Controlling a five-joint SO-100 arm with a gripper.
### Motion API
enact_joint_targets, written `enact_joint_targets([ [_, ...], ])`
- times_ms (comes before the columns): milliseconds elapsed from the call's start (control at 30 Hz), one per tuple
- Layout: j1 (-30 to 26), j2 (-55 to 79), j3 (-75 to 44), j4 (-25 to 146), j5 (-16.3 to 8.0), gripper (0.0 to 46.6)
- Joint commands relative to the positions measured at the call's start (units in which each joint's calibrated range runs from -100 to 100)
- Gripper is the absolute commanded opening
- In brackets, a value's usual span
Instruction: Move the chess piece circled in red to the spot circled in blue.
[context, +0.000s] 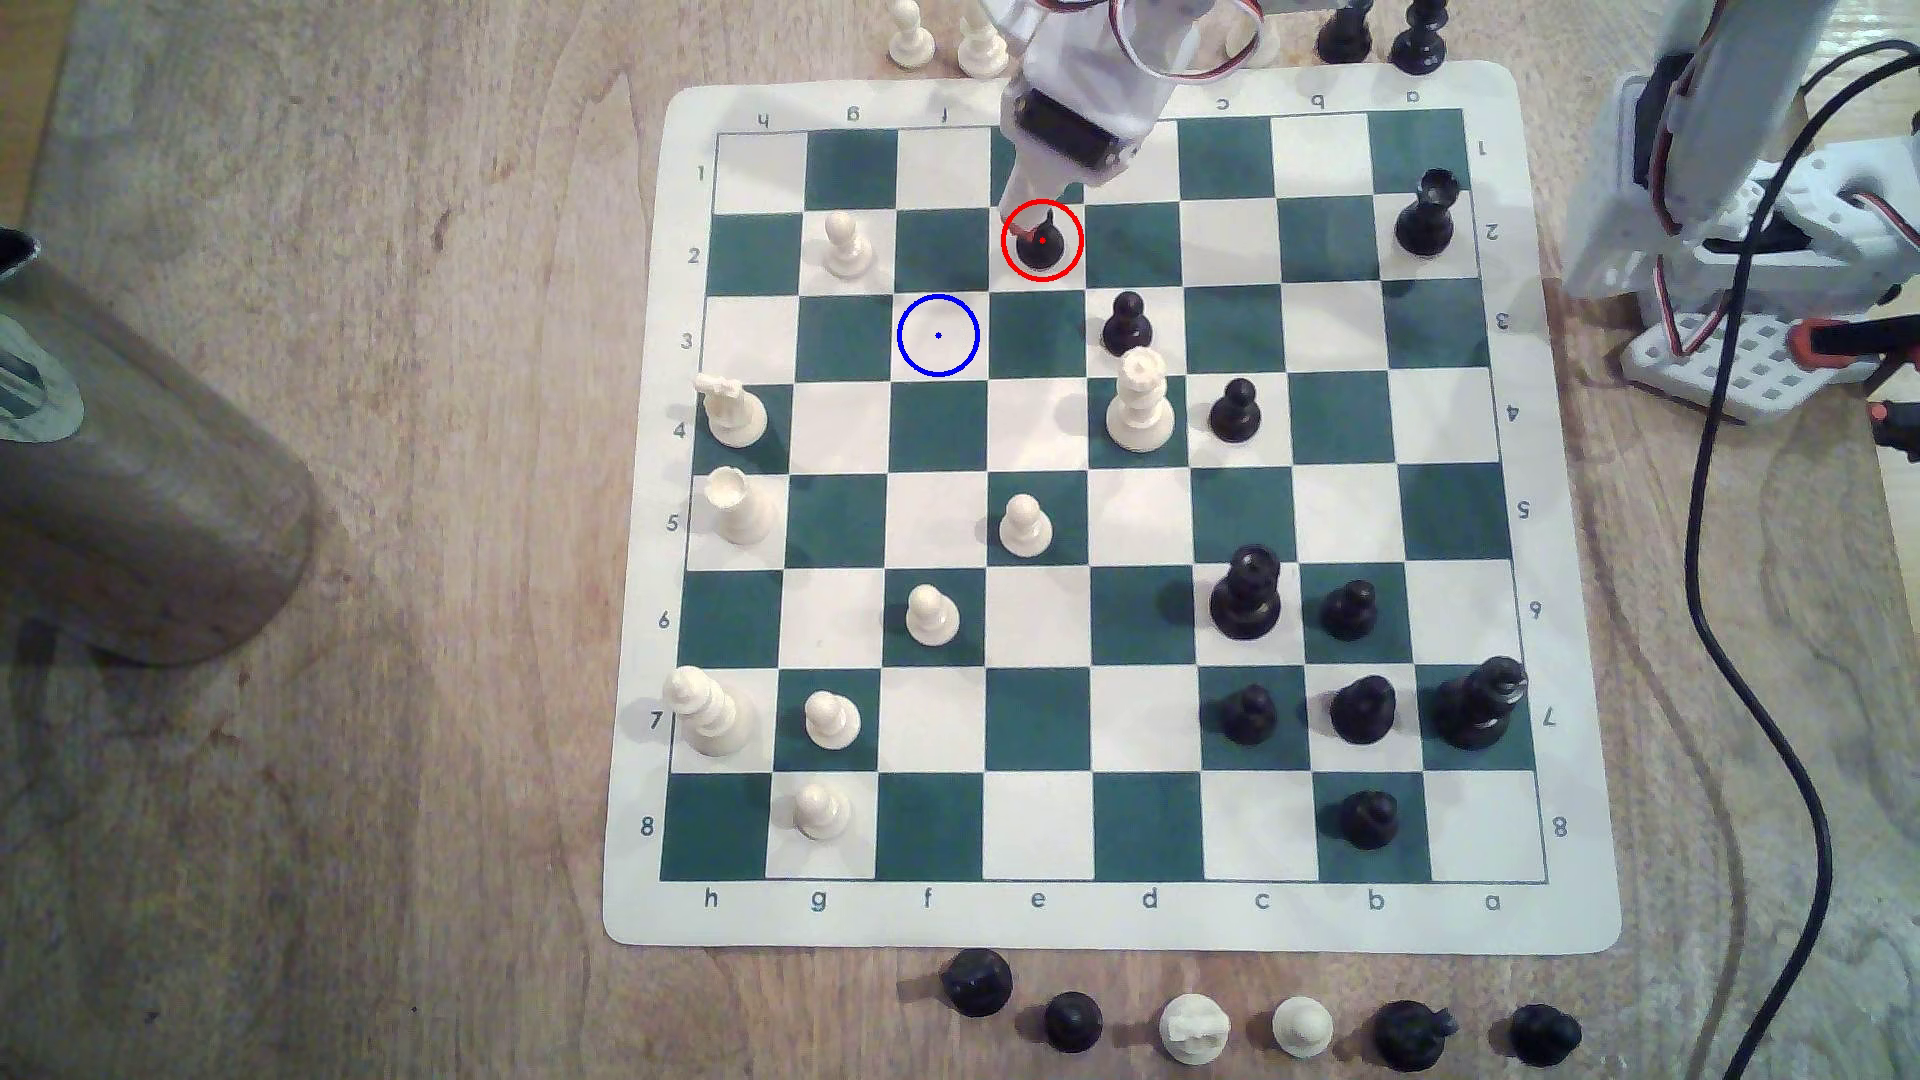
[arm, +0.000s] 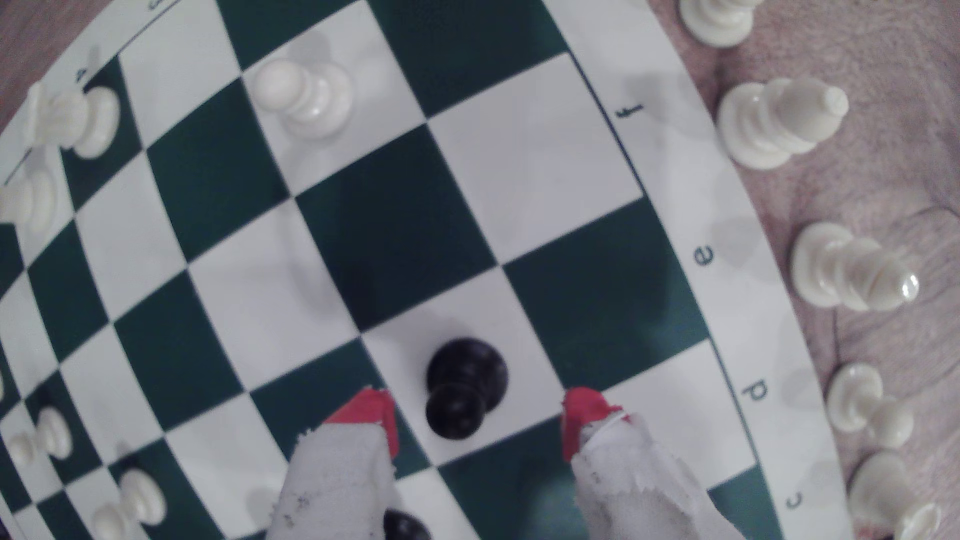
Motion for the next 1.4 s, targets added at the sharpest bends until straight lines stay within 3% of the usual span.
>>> enact_joint_targets([
  [0, -1.21, -0.48, -5.14, -0.80, -0.34, 17.2],
  [1367, -3.01, 5.72, -8.14, -1.53, -0.93, 11.6],
])
